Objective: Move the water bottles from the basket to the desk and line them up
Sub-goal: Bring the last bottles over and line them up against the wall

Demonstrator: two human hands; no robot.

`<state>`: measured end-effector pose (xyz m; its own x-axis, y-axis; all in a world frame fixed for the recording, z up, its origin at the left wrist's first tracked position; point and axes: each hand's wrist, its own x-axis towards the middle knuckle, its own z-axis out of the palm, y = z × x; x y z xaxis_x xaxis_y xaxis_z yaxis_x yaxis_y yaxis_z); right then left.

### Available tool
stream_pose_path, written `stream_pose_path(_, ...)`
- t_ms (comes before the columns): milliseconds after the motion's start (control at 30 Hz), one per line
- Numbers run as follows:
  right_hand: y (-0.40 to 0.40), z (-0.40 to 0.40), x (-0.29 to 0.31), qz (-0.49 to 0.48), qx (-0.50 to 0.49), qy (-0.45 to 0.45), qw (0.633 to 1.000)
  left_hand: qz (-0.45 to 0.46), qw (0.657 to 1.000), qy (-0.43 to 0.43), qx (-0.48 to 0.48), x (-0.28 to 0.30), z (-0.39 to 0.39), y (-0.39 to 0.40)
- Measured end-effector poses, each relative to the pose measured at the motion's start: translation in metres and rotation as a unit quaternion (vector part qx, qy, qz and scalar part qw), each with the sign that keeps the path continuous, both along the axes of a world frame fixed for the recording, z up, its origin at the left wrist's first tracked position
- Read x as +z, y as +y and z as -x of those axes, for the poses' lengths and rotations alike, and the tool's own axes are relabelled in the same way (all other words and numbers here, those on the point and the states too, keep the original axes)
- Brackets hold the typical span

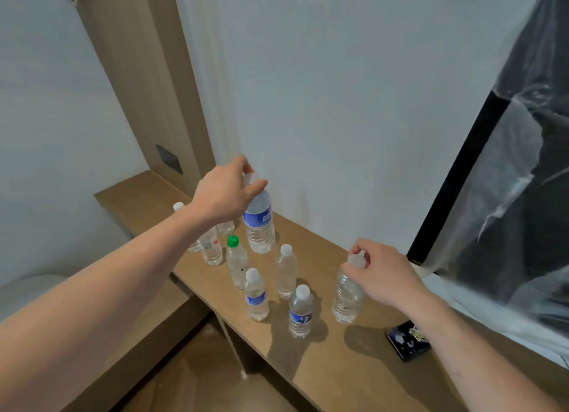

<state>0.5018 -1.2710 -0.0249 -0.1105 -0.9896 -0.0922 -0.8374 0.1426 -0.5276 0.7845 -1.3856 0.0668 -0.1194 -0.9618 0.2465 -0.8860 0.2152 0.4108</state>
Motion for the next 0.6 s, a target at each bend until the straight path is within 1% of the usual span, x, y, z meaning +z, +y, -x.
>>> stream_pose_path(167,-0.045,-0.005,-0.036,-0.042,-0.010,0.001,0.999,-0.030,0.994,-0.103,-0.008,-0.038,0.002,-0.067)
stream_pose_path(300,-0.067,-0.011,-0.068,-0.068,-0.033,0.004,0.997,-0.068,0.979,-0.183,-0.051,-0.075,0.005,-0.108)
stream_pose_path(467,-0.084,-0.028,-0.098,-0.114,-0.073,0.014,0.991,-0.135,0.942,-0.277,-0.133,-0.130,0.005,-0.154)
stream_pose_path(600,-0.091,-0.046,-0.111,-0.148,-0.121,0.033,0.981,-0.188,0.898,-0.340,-0.208,-0.169,0.004,-0.178)
